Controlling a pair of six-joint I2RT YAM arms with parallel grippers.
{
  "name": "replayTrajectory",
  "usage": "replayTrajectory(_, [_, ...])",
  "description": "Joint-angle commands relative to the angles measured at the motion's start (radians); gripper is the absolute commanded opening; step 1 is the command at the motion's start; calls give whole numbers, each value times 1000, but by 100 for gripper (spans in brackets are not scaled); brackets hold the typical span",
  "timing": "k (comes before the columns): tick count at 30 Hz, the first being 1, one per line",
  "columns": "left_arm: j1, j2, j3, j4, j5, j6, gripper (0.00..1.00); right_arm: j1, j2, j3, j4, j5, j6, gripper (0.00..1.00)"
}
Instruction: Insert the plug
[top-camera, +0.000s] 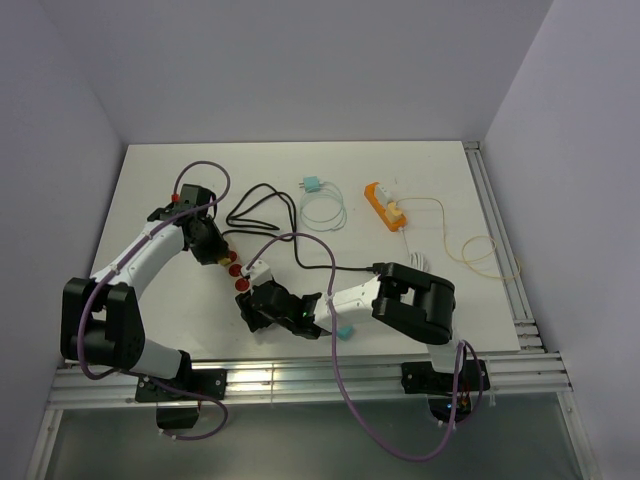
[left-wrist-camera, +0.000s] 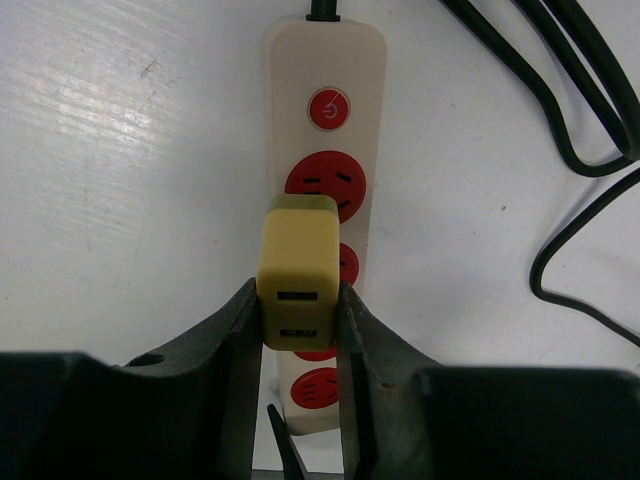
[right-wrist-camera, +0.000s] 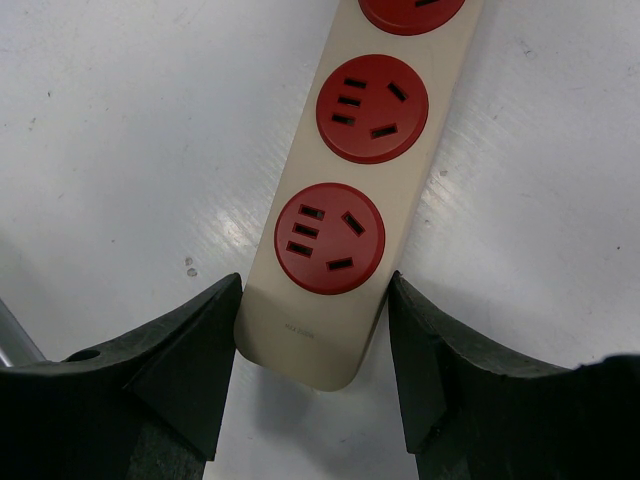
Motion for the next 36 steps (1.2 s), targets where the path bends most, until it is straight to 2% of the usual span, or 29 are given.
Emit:
replayTrajectory(1, [-4,9,11,37,-26,8,0,-10,32,-32,-161,-15,-31,0])
replayTrajectory(10, [-5,-43,37,6,-5,2,0,-9,36,-31,-165,-17,-31,0])
replayTrajectory(36, [-5,-5,8,60,-25,14,0,-10,39,-27,-164,-21,-29,0])
